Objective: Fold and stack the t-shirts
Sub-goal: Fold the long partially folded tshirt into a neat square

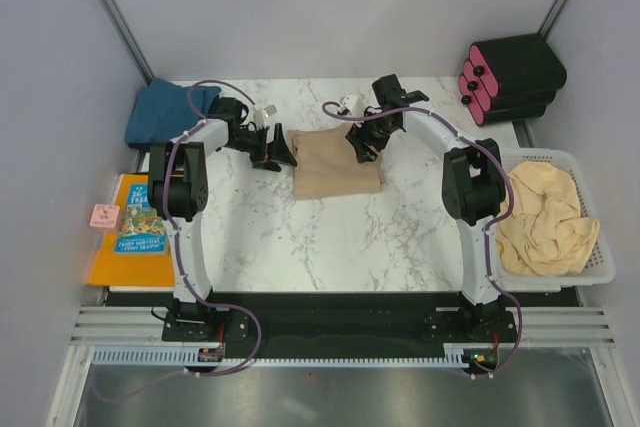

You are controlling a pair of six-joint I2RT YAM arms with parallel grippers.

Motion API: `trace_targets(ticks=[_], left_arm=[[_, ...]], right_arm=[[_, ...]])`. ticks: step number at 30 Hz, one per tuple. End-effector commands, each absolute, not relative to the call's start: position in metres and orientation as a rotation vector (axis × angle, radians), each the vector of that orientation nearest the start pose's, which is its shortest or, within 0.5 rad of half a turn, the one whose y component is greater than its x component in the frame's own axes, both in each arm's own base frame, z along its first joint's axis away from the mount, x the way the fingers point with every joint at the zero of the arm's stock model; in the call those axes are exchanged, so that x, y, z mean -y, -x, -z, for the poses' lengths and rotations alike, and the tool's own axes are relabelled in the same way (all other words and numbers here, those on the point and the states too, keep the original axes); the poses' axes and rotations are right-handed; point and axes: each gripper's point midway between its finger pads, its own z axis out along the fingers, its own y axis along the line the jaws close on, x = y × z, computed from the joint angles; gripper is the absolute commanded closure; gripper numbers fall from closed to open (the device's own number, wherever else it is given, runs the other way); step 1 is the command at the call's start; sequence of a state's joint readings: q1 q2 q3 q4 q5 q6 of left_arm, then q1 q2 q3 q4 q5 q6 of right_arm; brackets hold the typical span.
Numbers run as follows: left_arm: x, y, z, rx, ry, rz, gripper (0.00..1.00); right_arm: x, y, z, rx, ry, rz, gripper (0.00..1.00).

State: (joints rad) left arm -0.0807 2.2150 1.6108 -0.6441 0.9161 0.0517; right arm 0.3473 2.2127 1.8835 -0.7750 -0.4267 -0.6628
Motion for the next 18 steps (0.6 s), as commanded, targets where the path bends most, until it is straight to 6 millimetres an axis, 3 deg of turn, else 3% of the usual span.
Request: trace_targets(ticks=[1,4,10,18], left_arm=[[0.165,-0.444,-0.040,-2.527,-0.217,1.116,0.01],[0.170,-0.447,-0.034,-2.528,-0.179,1.134,0.01],[0.195,-0.443,-0.026,-2.531,-0.191,1.162,0.01],[0.218,-0.437,-0.019,-2.548,-0.210,1.177,0.01]], right_arm=[[-0.225,-0.472,-0.080,-2.146,1.392,-0.438,0.28],[-0.224,-0.470,-0.074,-2.160,1.402,-0.434,0.28],[-0.214,-0.465,-0.039,-2.230,1.430,-0.429,0.32],[-0.221,-0.479,-0.036,-2.219,1.388,-0.441,0.33]])
